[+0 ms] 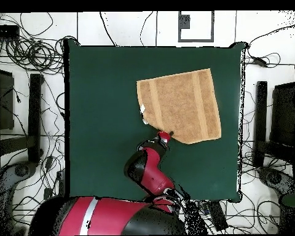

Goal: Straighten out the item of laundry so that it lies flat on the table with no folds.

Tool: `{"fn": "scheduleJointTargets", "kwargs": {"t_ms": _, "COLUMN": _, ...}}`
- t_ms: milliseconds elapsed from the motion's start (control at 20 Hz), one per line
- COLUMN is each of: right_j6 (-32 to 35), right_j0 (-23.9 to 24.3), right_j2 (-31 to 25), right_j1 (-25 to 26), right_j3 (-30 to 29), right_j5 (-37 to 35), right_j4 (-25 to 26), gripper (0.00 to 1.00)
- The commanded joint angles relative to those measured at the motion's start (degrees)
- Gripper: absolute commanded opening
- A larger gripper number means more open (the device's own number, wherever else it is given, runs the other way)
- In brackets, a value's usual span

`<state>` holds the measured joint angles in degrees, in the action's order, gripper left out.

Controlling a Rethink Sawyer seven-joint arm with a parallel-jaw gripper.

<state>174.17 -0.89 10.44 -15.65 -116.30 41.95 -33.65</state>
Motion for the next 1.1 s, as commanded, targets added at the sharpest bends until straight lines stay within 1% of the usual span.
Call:
{"fn": "scheduleJointTargets", "kwargs": {"t_ms": 50, "right_j6": 2.1, "right_j0": 4.5, "right_j2": -10.1, "right_j1": 7.5, "right_j3": 14.9, "right_j5": -11.1, "right_j4": -2.0, "gripper": 0.0}}
{"fn": "scheduleJointTargets", "kwargs": {"t_ms": 450, "right_j6": -1.3, "right_j0": 6.9, "right_j2": -10.3, "right_j1": 6.2, "right_j3": 15.8, "right_j5": -18.2, "right_j4": 1.0, "gripper": 0.0}}
{"fn": "scheduleJointTargets", "kwargs": {"t_ms": 650, "right_j6": -4.3, "right_j0": 9.4, "right_j2": -10.6, "right_j1": 6.2, "right_j3": 18.0, "right_j5": -23.1, "right_j4": 5.2, "gripper": 0.0}}
{"fn": "scheduleJointTargets", "kwargs": {"t_ms": 950, "right_j6": -5.3, "right_j0": 11.6, "right_j2": -10.7, "right_j1": 6.3, "right_j3": 20.8, "right_j5": -27.7, "right_j4": 11.1, "gripper": 0.0}}
{"fn": "scheduleJointTargets", "kwargs": {"t_ms": 1100, "right_j6": -5.6, "right_j0": 11.9, "right_j2": -10.1, "right_j1": 6.4, "right_j3": 22.7, "right_j5": -31.2, "right_j4": 13.0, "gripper": 0.0}}
